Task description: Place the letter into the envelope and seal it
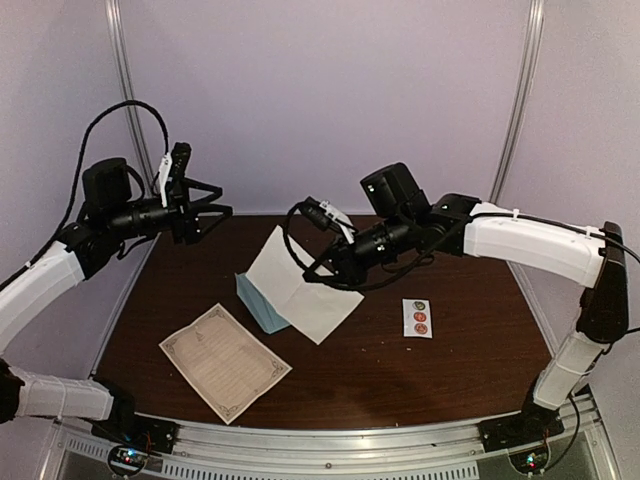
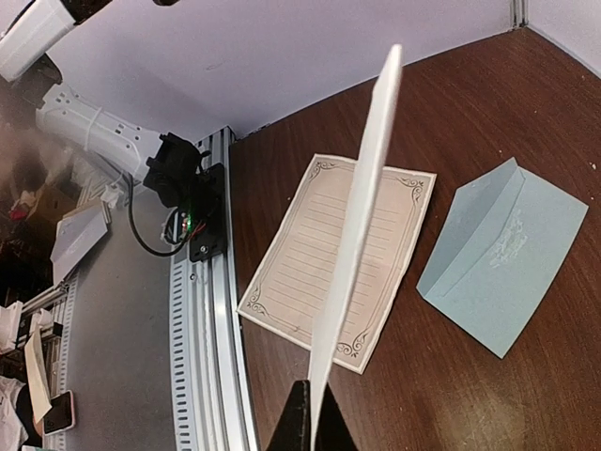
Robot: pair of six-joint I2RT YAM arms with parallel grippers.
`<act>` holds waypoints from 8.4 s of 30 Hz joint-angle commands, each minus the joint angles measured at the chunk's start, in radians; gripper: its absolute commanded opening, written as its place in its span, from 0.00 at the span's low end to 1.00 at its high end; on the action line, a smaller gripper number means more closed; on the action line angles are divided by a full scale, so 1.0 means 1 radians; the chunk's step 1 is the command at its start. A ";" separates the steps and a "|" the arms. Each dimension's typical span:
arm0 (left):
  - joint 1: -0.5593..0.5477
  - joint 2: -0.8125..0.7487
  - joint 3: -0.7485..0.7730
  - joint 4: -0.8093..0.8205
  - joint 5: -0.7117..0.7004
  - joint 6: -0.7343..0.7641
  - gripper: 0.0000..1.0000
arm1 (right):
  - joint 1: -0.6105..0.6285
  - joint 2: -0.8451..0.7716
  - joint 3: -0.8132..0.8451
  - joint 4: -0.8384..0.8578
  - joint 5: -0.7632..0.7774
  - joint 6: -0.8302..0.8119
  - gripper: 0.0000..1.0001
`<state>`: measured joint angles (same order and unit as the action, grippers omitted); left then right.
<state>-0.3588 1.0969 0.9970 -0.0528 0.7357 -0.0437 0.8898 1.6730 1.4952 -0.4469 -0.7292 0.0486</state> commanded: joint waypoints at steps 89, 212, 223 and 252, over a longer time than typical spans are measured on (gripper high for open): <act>-0.167 0.028 -0.118 0.390 0.211 -0.225 0.00 | -0.058 -0.234 -0.524 1.007 -0.188 0.522 0.46; -0.463 0.382 0.048 -0.011 0.228 0.004 0.00 | 0.011 -0.140 -0.126 -0.066 -0.060 -0.036 0.12; -0.463 0.357 0.049 0.000 0.130 -0.008 0.49 | 0.008 -0.193 -0.159 -0.010 0.021 0.001 0.00; -0.511 0.227 -0.330 1.295 -0.170 -0.786 0.74 | 0.057 -0.415 -0.531 1.168 0.317 0.454 0.00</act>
<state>-0.8639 1.2926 0.6788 0.9783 0.5297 -0.7223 0.9325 1.2514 0.9874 0.6342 -0.4419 0.4747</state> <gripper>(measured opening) 0.852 0.004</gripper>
